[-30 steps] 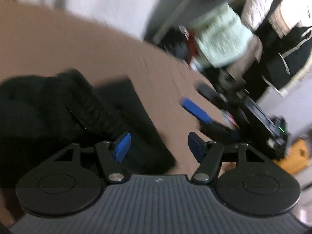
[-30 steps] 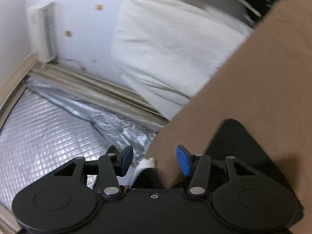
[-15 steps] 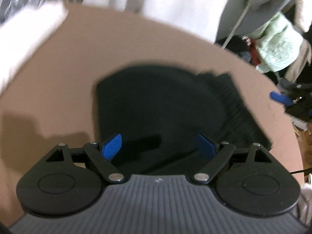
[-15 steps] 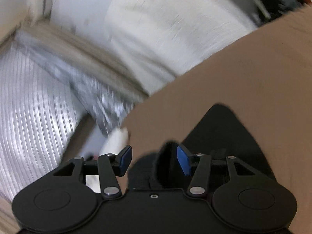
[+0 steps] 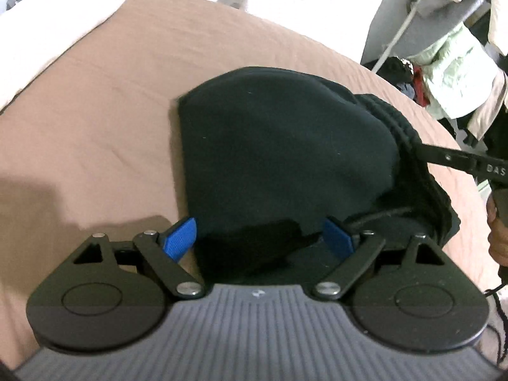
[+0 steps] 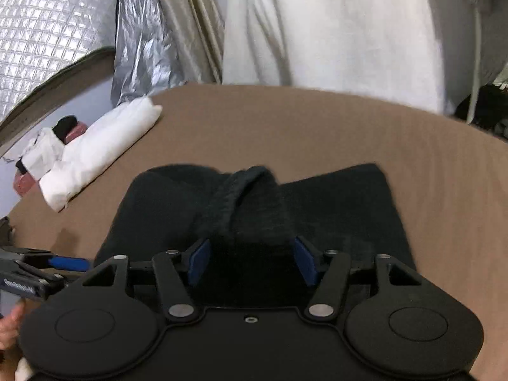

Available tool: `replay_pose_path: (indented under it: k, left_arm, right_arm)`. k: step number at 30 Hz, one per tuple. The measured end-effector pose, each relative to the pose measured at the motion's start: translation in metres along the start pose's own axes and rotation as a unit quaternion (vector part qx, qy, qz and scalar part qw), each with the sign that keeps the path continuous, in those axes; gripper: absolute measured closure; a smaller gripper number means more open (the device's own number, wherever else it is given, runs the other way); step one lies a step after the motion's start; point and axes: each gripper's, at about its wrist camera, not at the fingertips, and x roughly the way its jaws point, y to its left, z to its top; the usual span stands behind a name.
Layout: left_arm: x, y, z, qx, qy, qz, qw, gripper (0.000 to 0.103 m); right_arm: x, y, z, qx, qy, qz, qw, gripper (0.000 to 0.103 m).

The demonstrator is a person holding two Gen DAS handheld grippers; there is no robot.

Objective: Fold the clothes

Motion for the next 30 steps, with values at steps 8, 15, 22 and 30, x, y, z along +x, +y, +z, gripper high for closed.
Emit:
replay_pose_path:
  k: [8, 15, 22, 30]
  left_arm:
    - [0.004, 0.008, -0.004, -0.019, 0.017, -0.015, 0.9996, 0.016]
    - [0.004, 0.008, -0.005, -0.023, 0.005, -0.014, 0.9996, 0.016]
    - [-0.004, 0.0, -0.005, 0.003, -0.026, 0.002, 0.9997, 0.016]
    - [-0.022, -0.045, 0.035, 0.048, -0.059, -0.06, 0.9953, 0.016]
  right_arm:
    - [0.034, 0.009, -0.012, -0.055, 0.042, 0.018, 0.997, 0.067]
    - [-0.036, 0.026, -0.017, -0.073, 0.029, 0.048, 0.996, 0.089]
    - [-0.055, -0.051, 0.004, 0.049, -0.012, 0.041, 0.998, 0.04]
    - [0.023, -0.13, -0.001, 0.215, 0.085, 0.146, 0.962, 0.04]
